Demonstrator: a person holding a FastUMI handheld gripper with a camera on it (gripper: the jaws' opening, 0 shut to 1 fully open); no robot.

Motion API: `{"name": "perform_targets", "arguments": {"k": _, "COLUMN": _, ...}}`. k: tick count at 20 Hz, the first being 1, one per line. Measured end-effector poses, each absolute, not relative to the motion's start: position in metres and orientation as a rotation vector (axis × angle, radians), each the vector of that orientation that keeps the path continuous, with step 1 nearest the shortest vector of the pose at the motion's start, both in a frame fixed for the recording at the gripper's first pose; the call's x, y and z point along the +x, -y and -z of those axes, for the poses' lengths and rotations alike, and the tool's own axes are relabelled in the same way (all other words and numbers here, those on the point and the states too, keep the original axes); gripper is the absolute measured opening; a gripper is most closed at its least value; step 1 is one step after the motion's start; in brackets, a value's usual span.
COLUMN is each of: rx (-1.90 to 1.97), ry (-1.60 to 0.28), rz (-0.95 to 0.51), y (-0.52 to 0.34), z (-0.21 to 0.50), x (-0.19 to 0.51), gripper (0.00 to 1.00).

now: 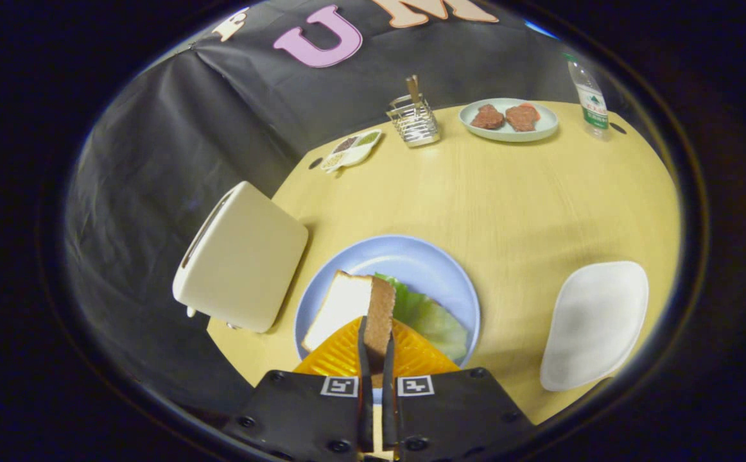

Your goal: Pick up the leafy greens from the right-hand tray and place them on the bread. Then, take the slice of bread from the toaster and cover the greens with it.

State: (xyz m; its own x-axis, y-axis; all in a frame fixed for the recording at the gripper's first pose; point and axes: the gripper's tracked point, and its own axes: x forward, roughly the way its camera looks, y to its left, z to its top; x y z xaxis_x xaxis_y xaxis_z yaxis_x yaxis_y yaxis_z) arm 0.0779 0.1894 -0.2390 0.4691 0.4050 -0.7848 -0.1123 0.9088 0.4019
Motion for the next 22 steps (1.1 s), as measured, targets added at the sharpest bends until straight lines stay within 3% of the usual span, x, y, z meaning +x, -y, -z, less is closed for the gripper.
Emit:
{"name": "perform_targets", "arguments": {"k": 9, "rx": 0.143, "ry": -0.935, "rz": -0.304, "y": -0.177, "z": 0.248, "x": 0.084, "gripper": 0.19}}
{"name": "perform_targets", "arguments": {"k": 21, "rx": -0.032, "ry": -0.651, "rz": -0.202, "y": -0.137, "z": 0.182, "x": 0.091, "gripper": 0.98}}
{"name": "perform_targets", "arguments": {"k": 22, "rx": -0.039, "ry": -0.602, "rz": -0.191, "y": -0.134, "z": 0.172, "x": 0.093, "gripper": 0.98}}
